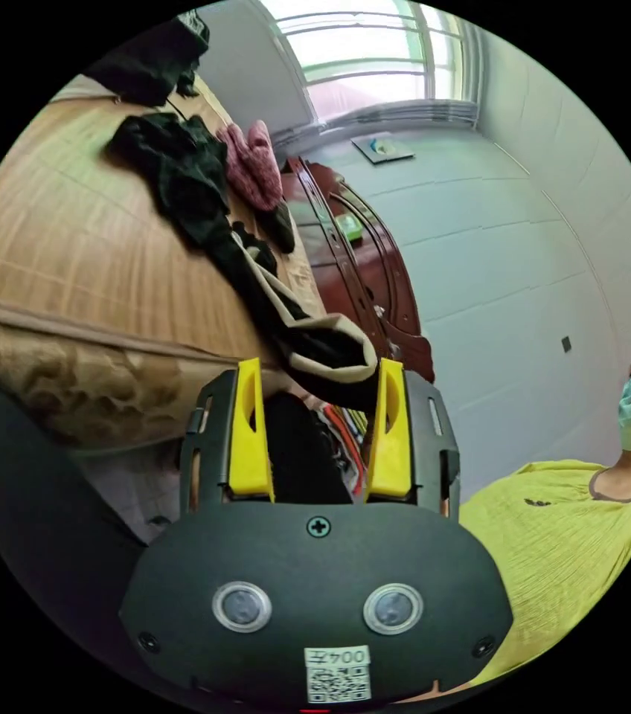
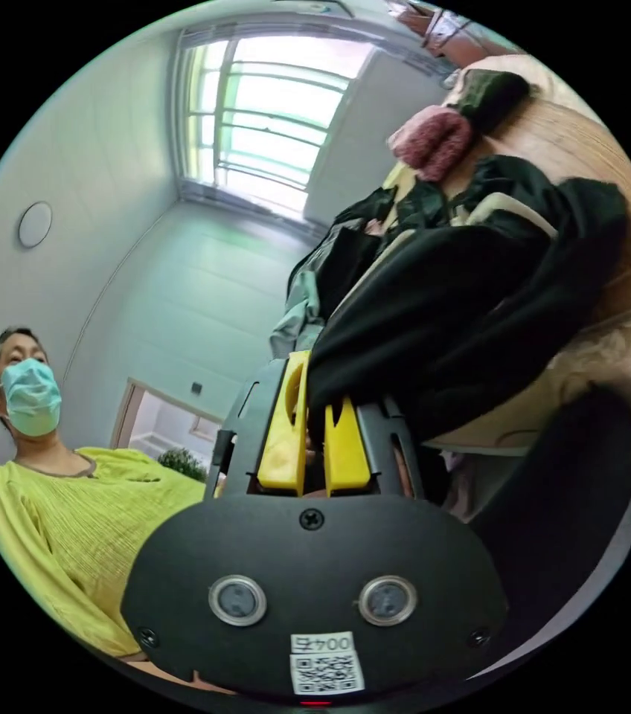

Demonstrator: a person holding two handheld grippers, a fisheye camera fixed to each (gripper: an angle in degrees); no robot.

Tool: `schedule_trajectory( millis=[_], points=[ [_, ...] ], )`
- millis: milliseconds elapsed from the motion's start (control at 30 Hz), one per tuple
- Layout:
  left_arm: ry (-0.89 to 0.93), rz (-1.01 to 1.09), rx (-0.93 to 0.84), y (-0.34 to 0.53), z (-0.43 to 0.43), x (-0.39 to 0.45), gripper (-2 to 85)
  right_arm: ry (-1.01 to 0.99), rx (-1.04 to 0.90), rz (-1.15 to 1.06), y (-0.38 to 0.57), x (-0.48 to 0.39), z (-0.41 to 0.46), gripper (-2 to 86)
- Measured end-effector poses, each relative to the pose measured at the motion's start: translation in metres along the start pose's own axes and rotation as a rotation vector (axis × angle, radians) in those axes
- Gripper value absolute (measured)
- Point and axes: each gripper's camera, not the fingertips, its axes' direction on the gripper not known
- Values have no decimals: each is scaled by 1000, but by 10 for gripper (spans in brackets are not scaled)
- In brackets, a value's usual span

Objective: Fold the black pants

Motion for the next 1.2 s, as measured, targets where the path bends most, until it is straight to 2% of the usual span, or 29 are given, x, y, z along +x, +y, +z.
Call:
schedule_trajectory(
  millis=[67, 200, 267, 400, 567, 733, 967, 1033, 1200],
  points=[
    [82, -3, -64, 18, 3, 16, 237, -13, -73, -53, 16, -24, 14, 32],
    [189, -7, -89, 43, -9, 34, 223, 24, -237, -161, 61, -60, 45, 31],
    [268, -1, -90, 58, -19, 39, 128, -1, -297, -194, 80, -67, 60, 34],
    [249, -46, -17, 79, -57, 33, 52, -31, -374, -235, 116, -72, 77, 47],
    [186, 69, 140, 93, -139, 54, 45, -136, -277, -234, 122, -51, 44, 82],
    [157, 137, 258, 95, -213, 64, 45, 76, -55, -76, 104, 21, -4, 137],
    [172, 65, 397, 105, -276, 35, 45, 254, -95, 23, 63, 85, 32, 156],
    [179, 59, 407, 106, -284, 30, 45, 337, -144, 50, 45, 109, 61, 182],
    [192, 63, 399, 104, -298, 21, 46, 374, -162, 167, 7, 162, 106, 192]
  ],
)
